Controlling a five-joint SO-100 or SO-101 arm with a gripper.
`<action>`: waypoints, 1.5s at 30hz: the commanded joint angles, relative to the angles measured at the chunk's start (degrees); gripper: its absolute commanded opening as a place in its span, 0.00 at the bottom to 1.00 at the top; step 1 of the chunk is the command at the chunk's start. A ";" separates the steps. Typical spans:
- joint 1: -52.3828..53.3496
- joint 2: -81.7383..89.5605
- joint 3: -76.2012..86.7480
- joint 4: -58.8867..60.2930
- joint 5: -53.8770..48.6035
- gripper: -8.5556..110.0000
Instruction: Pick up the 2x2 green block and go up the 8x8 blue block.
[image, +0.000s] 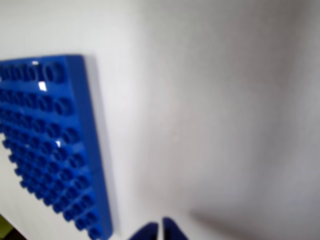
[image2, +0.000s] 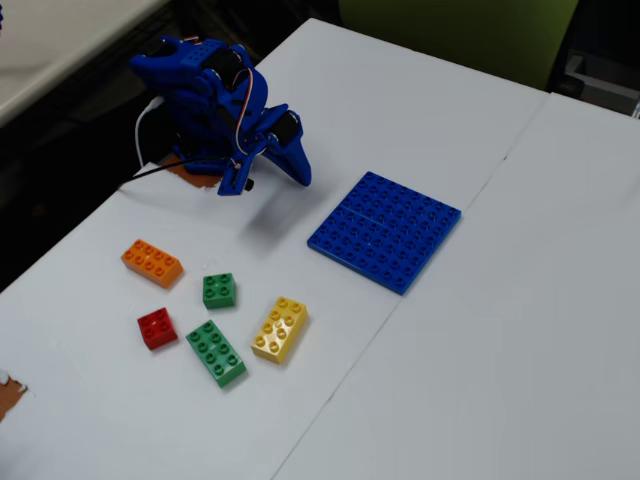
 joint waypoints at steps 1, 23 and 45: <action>-0.53 2.37 -0.18 -0.97 -0.44 0.07; -0.44 2.46 -0.18 -0.97 -0.53 0.07; 5.62 2.46 -6.15 7.56 -97.47 0.14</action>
